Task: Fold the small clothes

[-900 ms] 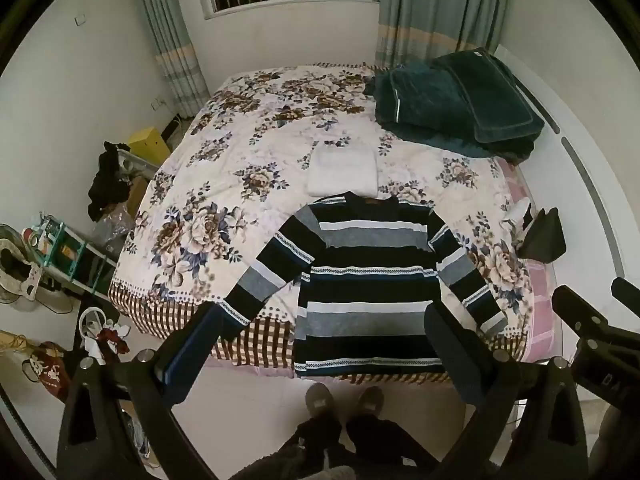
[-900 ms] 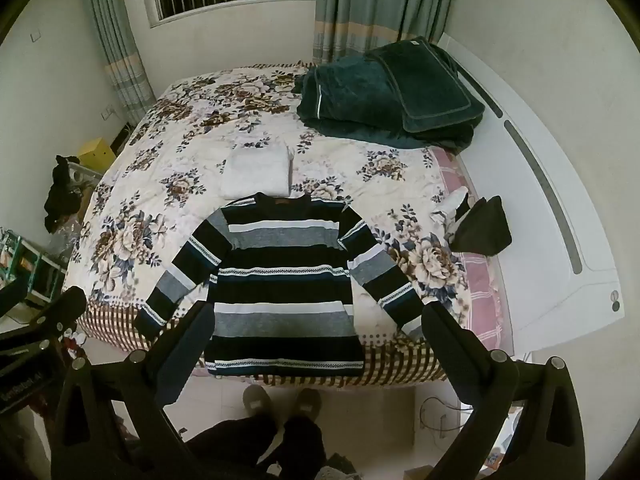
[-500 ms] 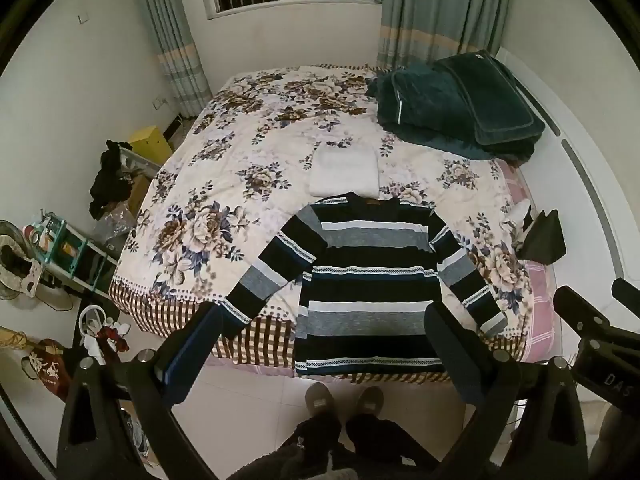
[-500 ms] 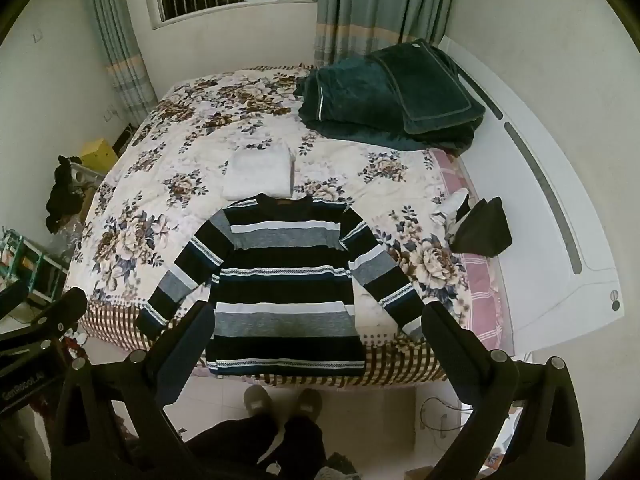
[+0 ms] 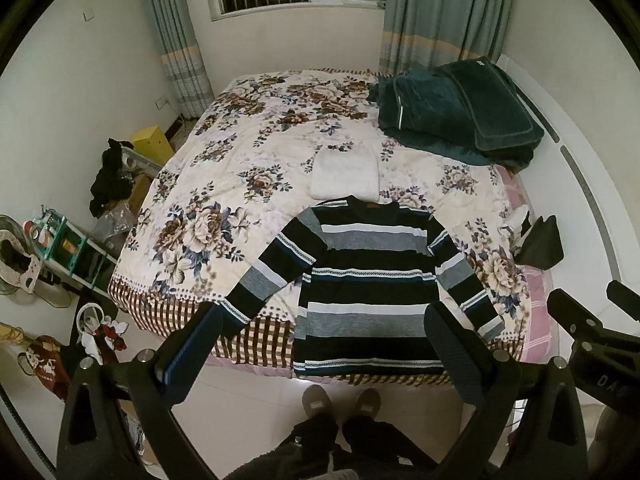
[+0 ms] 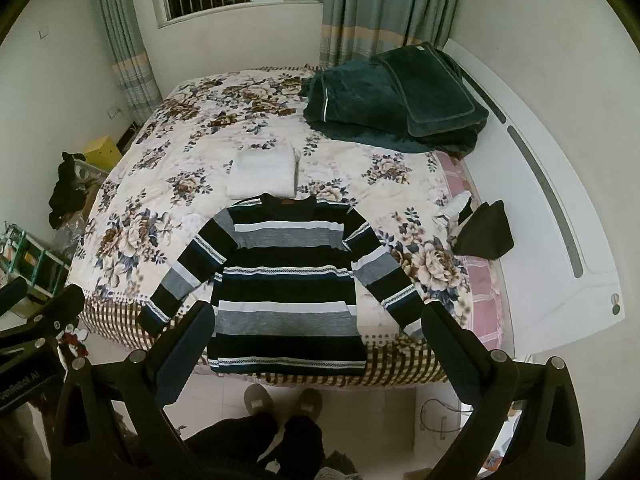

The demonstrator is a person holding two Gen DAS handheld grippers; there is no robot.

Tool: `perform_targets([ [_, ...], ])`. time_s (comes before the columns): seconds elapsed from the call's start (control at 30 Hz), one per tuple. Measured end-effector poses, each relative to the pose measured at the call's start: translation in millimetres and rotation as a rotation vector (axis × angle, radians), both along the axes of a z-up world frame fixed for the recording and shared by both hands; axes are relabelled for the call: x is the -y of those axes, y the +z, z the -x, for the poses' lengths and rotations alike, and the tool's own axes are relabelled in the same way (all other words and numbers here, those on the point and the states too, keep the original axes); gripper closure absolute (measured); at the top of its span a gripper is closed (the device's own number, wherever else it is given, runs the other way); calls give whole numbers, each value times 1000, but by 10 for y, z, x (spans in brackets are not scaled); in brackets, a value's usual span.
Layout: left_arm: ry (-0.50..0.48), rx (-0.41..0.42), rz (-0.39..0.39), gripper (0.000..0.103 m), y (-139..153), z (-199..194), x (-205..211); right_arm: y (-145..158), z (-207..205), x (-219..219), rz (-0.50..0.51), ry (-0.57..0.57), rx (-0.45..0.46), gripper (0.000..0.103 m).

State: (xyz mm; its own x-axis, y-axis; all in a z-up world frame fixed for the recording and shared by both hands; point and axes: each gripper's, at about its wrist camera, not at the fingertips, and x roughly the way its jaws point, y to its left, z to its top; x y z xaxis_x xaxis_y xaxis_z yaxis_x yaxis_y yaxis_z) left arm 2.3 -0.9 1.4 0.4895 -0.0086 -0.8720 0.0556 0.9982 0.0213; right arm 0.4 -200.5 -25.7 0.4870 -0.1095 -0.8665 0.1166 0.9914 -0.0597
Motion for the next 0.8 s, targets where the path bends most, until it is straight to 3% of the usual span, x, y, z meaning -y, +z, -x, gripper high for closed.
perform_targets([
  [0.8,-4,10,10,0,35,-4,50,81,95,-45,1,4,4,0],
])
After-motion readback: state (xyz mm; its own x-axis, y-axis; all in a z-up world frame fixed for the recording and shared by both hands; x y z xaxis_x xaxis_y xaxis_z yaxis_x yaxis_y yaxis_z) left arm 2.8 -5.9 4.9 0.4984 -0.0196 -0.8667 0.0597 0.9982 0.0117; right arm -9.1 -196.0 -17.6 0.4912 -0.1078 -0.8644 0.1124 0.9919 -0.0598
